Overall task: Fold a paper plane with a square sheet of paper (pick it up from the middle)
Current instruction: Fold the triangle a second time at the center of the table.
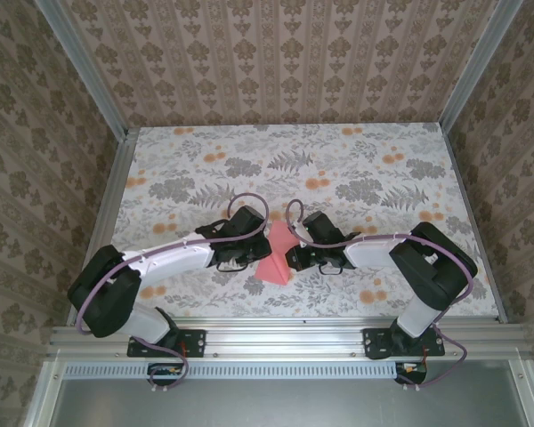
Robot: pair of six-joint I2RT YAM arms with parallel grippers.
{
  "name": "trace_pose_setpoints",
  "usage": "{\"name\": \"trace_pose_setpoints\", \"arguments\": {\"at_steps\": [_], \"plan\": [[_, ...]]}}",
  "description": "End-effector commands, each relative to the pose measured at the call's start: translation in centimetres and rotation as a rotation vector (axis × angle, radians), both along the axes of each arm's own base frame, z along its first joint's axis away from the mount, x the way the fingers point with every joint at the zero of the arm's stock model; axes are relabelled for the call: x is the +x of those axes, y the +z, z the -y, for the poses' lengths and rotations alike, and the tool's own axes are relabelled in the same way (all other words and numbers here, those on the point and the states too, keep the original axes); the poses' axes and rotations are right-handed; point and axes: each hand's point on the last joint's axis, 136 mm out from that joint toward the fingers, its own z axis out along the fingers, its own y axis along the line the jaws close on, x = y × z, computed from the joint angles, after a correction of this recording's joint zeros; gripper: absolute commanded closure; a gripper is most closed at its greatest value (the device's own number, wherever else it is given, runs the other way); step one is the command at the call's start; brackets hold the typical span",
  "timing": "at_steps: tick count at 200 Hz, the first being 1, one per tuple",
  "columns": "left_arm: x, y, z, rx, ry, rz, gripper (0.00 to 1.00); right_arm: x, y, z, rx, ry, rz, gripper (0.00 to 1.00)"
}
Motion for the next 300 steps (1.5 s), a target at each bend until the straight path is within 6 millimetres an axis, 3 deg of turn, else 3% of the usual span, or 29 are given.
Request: {"name": "trace_pose_setpoints", "arguments": {"at_steps": [1, 79, 123, 229, 258, 282, 300], "plan": [[0.4, 0.6, 2.0, -0.096, -0.016, -0.004, 0.85, -0.6, -2.4, 1.7, -0.087, -0.037, -0.045, 0.89], [0.8, -1.8, 3.2, -0.126, 0.0, -0.062, 0.85, -0.5, -2.3, 1.6, -0.079, -0.039, -0.043, 0.89], [0.6, -3.2, 2.9, -0.105, 0.017, -0.096, 0.86, -0.5, -2.4, 1.5, -0.078, -0.038, -0.046, 0.89], [-1.0, -7.8, -0.3, 0.057, 0.062, -0.166, 0.89, -0.5, -2.9, 1.4, -0.082, -0.039, -0.062, 0.89], [-1.4, -8.1, -0.9, 0.076, 0.07, -0.168, 0.89, -0.6, -2.9, 1.6, -0.09, -0.04, -0.064, 0.89], [-1.2, -7.4, -1.0, 0.086, 0.065, -0.155, 0.89, -0.6, -2.2, 1.4, -0.079, -0.042, -0.065, 0.85], [-1.2, -7.3, -1.1, 0.1, 0.057, -0.151, 0.89, -0.3, 0.1, 1.0, -0.045, -0.045, -0.046, 0.81]]}}
